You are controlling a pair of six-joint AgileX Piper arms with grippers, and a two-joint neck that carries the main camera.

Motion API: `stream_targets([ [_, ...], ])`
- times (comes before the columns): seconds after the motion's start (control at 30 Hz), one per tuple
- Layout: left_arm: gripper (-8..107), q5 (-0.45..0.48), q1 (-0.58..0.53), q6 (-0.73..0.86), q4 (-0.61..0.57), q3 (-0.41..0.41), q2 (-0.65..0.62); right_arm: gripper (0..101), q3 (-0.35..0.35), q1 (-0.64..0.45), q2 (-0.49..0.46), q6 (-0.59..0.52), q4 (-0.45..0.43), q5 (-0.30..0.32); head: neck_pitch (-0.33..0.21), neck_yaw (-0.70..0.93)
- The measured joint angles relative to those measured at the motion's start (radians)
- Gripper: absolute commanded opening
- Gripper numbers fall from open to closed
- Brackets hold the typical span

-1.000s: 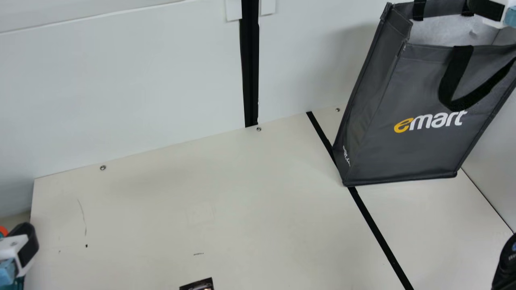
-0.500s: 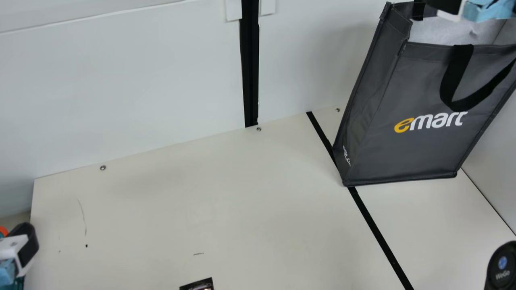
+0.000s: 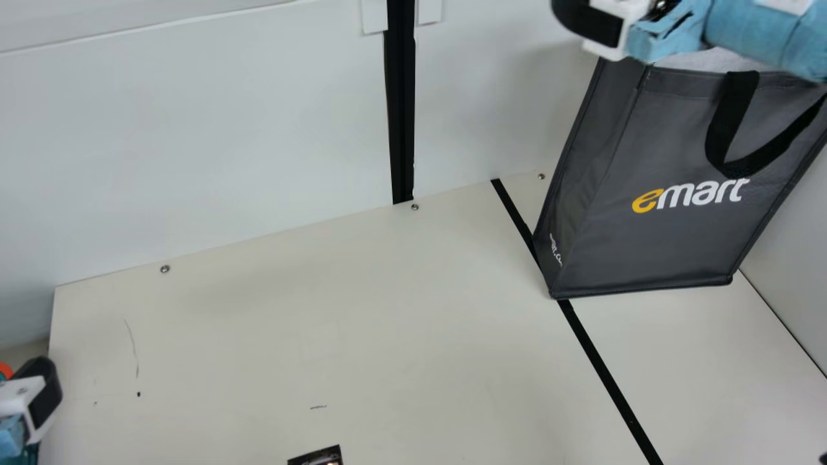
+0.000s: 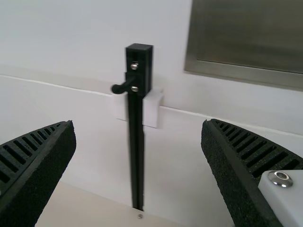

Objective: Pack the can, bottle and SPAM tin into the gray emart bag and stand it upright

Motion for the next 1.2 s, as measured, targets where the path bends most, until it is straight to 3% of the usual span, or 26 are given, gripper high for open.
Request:
stream_targets([
  [0.33,90,0.000,0.000,0.000,0.000,0.000,0.000,95,0.265,0.187,-0.136,0.010,-0.004,-0.186,0.000,0.002],
  [0.87,90,0.000,0.000,0.000,0.000,0.000,0.000,95,0.610,0.428,-0.276,-0.013,-0.179,-0.500,0.000,0.000],
  [1.07,90,0.000,0.000,0.000,0.000,0.000,0.000,95,0.708,0.481,-0.304,-0.013,-0.232,-0.572,0.000,0.000],
  [1.2,90,0.000,0.000,0.000,0.000,0.000,0.000,95,0.758,0.500,-0.313,-0.016,-0.235,-0.584,0.000,0.000],
])
